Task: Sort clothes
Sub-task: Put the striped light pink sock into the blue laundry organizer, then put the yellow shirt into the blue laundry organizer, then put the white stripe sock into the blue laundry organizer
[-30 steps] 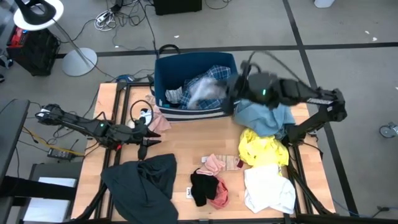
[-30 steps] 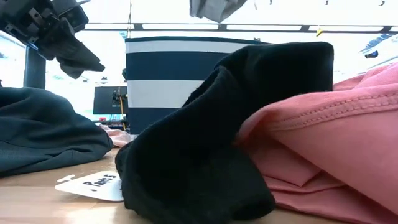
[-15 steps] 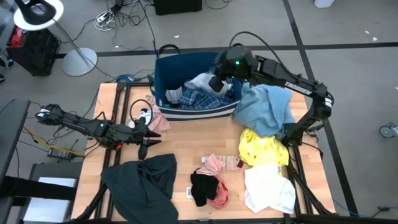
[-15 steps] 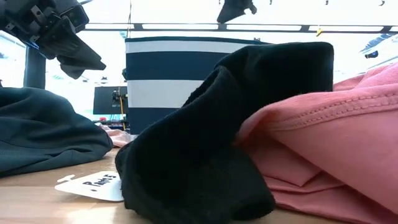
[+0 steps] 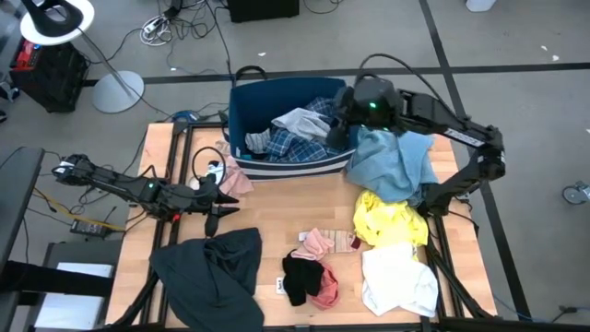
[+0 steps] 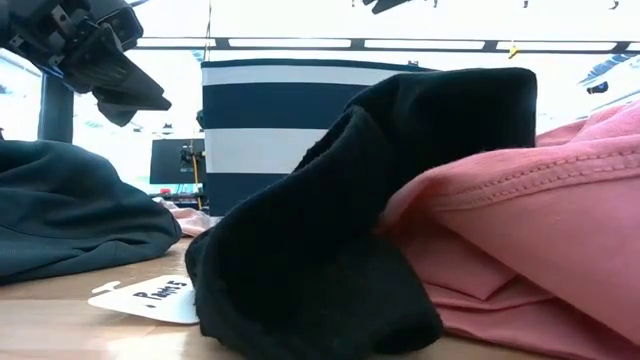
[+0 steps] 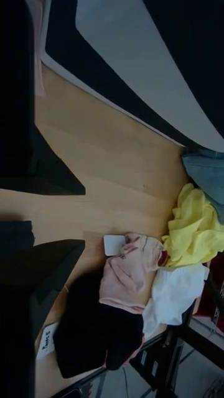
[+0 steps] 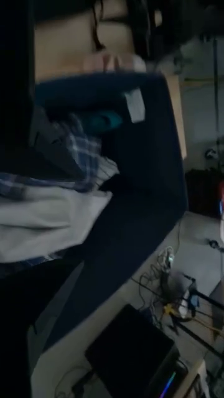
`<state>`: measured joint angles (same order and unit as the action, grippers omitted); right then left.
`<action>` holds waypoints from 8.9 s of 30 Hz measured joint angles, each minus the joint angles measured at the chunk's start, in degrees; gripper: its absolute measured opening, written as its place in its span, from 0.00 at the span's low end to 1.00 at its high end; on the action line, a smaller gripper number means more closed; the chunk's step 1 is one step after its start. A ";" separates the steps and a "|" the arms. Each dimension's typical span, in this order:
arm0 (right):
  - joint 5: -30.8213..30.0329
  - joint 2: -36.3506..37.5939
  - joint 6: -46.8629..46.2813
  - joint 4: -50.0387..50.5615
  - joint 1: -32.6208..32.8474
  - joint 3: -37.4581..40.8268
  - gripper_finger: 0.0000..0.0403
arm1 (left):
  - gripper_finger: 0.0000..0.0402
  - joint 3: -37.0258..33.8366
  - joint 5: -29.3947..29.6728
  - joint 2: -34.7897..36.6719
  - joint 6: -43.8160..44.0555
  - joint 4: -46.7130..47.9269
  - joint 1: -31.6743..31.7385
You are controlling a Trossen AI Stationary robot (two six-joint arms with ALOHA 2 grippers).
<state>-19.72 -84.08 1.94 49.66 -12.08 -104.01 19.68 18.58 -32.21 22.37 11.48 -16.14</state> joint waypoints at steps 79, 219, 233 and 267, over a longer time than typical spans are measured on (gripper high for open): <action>-20.25 10.61 -5.84 -3.88 28.72 32.66 0.01 | 0.33 0.00 3.83 0.00 3.48 -4.39 0.02; 4.91 -9.57 10.69 -21.42 1.15 -21.91 0.03 | 0.33 0.00 6.44 -0.09 1.84 -7.68 0.00; 14.44 -26.32 3.34 -16.62 -7.17 -29.57 0.03 | 0.33 -0.01 6.46 -0.53 1.15 -7.05 0.00; 22.51 -36.70 -2.24 7.34 -10.28 -29.51 0.56 | 0.33 -0.04 6.05 -0.79 0.86 -6.58 0.00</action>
<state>2.79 -120.78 -0.31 57.00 -22.36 -133.51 19.64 24.63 -32.99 23.24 4.90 -16.14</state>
